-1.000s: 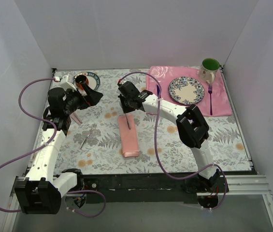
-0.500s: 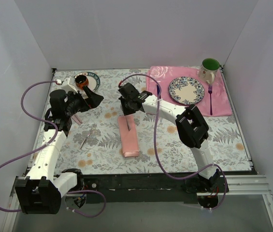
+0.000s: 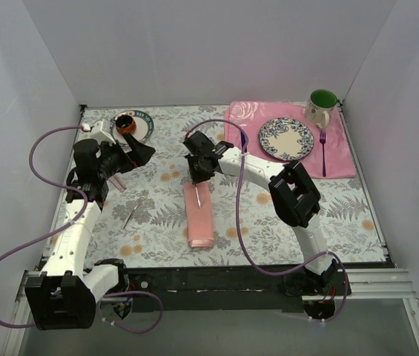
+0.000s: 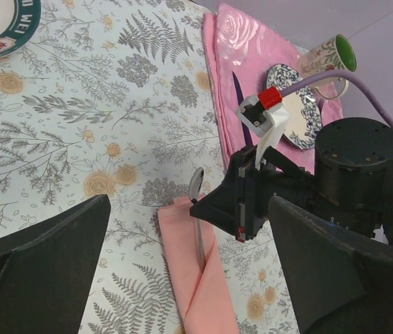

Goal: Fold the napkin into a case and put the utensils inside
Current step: Place the spoon on the folded napkin.

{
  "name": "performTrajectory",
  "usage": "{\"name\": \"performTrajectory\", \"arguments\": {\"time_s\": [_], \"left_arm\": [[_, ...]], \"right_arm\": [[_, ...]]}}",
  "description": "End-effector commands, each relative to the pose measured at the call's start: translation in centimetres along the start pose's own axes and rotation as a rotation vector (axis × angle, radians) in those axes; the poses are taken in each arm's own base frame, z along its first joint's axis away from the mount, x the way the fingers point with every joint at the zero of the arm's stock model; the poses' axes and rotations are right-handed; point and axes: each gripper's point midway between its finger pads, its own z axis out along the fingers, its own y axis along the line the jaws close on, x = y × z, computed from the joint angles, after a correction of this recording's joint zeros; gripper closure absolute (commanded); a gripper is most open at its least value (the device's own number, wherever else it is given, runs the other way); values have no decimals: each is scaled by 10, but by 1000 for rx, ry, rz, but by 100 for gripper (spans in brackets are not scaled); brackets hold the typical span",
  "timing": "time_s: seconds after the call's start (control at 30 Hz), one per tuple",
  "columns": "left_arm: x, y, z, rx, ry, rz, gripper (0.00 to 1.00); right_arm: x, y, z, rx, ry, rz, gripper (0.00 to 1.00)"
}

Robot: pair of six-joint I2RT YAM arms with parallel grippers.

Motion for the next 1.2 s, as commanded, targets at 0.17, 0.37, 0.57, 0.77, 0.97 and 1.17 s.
{"name": "performTrajectory", "arguments": {"time_s": [0.17,0.37,0.57,0.77,0.97,1.17], "left_arm": [[-3,5,-7,-8,-36,16,2],[12,8,0,28,19,39,2],[19,18,21,43,145,10,4],[44,49,56,94,347,-21,21],[61,51,85,216,458,-44,50],[92,39,120,299,563,20,58]], "right_arm": [[19,-1,-9,0,63,59,99],[17,2,-4,-13,65,60,99],[-2,3,-11,-35,17,50,77],[-13,-2,-23,-54,-4,42,57],[-27,-13,-41,-112,-11,-11,58],[-32,-24,-63,-219,-50,-151,59]]}}
